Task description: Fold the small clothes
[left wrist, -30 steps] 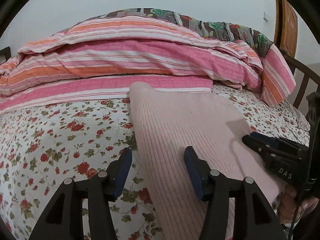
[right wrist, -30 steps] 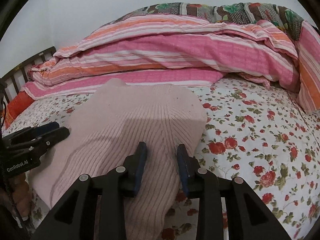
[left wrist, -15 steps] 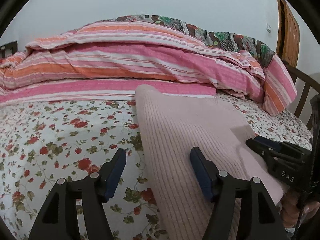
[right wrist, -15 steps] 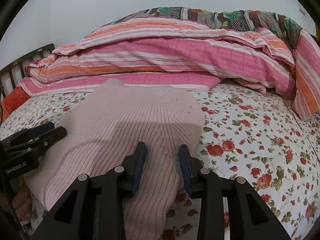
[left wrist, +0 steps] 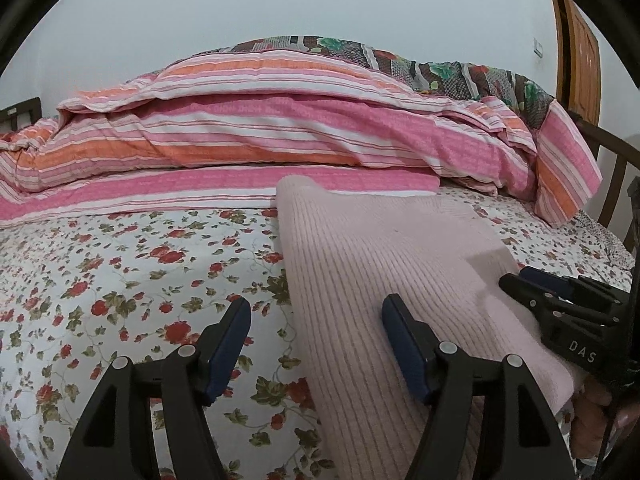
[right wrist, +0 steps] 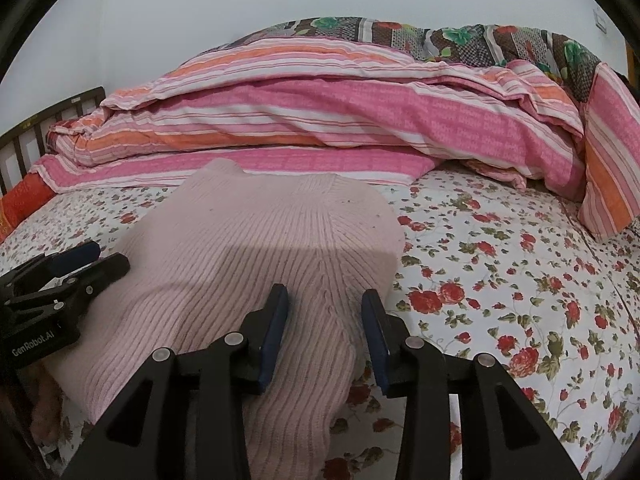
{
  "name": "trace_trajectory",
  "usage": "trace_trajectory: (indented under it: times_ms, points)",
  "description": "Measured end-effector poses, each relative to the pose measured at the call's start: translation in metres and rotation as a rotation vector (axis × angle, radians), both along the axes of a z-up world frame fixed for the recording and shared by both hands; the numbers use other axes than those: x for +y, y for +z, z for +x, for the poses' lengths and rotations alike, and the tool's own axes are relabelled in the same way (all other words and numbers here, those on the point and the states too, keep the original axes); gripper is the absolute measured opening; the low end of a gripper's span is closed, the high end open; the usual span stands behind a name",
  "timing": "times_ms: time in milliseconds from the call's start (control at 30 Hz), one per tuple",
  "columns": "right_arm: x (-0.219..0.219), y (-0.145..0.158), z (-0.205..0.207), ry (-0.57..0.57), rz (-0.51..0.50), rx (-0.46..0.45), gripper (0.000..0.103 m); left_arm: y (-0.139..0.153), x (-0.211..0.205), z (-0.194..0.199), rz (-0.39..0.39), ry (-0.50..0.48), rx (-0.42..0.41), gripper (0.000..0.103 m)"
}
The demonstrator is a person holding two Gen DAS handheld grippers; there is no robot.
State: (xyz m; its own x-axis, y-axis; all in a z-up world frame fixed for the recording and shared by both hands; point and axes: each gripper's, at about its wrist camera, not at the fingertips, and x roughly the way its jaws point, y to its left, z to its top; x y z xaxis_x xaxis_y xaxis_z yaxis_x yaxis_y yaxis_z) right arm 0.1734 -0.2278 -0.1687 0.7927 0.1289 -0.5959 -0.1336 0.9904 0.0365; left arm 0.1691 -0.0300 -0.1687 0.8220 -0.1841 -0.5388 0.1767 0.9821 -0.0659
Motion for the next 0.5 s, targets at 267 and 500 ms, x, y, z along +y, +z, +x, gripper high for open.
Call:
trace_trajectory:
  times_ms: [267, 500]
  points:
    - [-0.0011, 0.0, -0.0013, -0.02, 0.002, -0.003, 0.045, 0.0013, 0.0006, -0.0037, -0.006, 0.007, -0.008, 0.067]
    - [-0.0048, -0.0005, -0.0017, -0.019, 0.024, 0.002, 0.047, 0.0021, 0.0011, -0.0055, -0.016, 0.008, -0.004, 0.067]
